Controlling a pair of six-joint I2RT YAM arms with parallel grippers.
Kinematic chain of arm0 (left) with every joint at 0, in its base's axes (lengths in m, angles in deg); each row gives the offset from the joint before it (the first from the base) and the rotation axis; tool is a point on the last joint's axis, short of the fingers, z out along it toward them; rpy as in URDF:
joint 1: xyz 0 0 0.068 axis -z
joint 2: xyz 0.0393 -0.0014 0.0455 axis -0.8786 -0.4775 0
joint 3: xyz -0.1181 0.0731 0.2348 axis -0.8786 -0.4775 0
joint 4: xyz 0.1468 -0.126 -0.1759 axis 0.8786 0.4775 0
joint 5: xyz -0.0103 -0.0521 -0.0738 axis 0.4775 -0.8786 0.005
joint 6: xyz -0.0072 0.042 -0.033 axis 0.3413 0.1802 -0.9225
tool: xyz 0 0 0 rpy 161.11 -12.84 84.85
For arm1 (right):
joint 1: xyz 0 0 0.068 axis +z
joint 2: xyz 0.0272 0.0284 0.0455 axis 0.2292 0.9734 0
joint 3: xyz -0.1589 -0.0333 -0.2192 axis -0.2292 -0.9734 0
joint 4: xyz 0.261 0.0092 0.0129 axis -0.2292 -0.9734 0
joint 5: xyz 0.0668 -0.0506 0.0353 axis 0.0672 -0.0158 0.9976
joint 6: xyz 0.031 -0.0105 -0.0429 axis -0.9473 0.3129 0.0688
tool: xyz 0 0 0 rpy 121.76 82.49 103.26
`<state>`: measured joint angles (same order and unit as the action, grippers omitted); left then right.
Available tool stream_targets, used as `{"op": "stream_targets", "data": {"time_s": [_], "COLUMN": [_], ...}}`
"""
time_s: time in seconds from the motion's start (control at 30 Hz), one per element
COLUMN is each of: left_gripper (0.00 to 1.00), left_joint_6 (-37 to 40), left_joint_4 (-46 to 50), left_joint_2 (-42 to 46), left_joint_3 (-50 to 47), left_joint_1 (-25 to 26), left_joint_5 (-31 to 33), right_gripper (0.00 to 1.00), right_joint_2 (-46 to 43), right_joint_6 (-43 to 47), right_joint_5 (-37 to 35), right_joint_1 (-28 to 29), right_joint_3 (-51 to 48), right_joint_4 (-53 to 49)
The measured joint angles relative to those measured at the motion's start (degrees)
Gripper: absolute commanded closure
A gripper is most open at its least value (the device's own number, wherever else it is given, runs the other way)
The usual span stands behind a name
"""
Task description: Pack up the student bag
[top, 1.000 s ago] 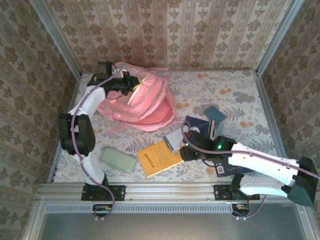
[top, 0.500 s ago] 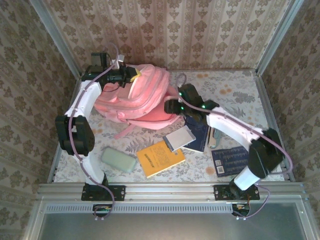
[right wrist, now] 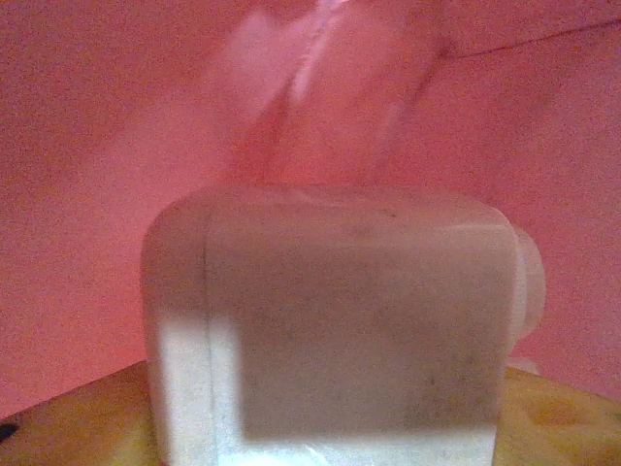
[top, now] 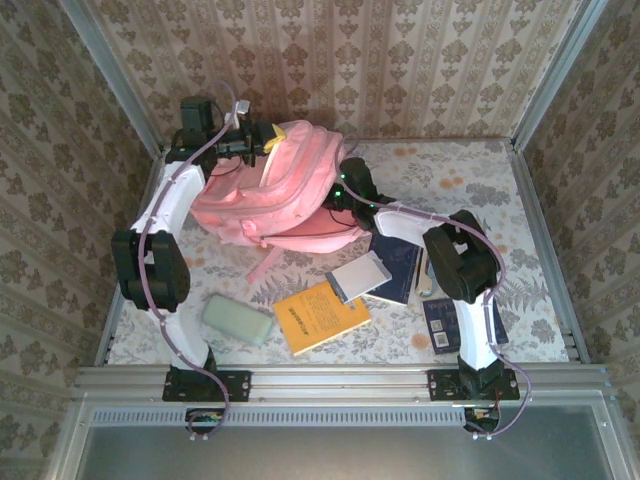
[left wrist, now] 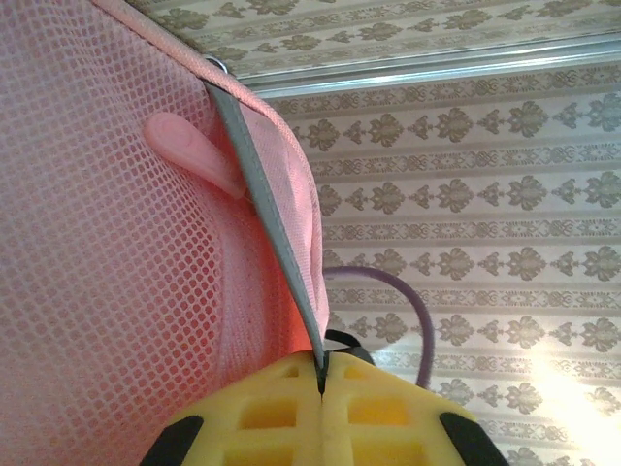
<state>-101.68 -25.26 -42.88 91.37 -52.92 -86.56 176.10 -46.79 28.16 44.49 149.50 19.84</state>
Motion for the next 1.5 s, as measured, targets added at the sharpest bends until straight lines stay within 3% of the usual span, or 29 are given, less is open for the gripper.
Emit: {"op": "stream_targets", "data": {"time_s": [0.27,0.6,0.8,0.93,1.07,1.27,1.5], "left_gripper": [1.00,1.00,1.00,1.00,1.00,1.00,1.00], "left_joint_6": [-4.83,-6.67,-6.64,-5.42,-0.59,4.61,10.29], "left_joint_4": [-3.58,-4.39,-4.39,-3.32,2.03,6.36,9.51], "left_joint_2": [0.00,-0.02,-0.02,-0.04,-0.09,-0.09,-0.09], "left_joint_3": [0.98,1.53,1.55,1.79,3.72,3.96,2.32], "left_joint_1": [0.33,-0.70,-2.08,-2.89,-3.08,-2.97,-2.45], "left_joint_5": [-0.48,-0.15,-0.55,-0.81,-0.52,0.52,2.97], "right_gripper": [0.01,0.00,0.00,0.00,0.04,0.11,0.16], "right_joint_2": [8.85,7.50,2.97,-7.30,-13.60,-18.08,-32.11], "right_joint_6": [-0.37,6.58,14.21,16.13,15.89,18.73,22.69], "right_joint_5": [0.04,-3.67,-15.74,-20.63,-18.27,-19.54,-21.77], "right_joint_1": [3.23,3.08,3.48,3.65,1.64,-0.92,-0.22], "right_joint_3": [15.93,18.32,18.73,7.56,-1.36,-7.43,-12.52], "right_joint_4": [-6.08,-22.14,-38.05,-36.22,-29.70,-29.40,-32.00]}}
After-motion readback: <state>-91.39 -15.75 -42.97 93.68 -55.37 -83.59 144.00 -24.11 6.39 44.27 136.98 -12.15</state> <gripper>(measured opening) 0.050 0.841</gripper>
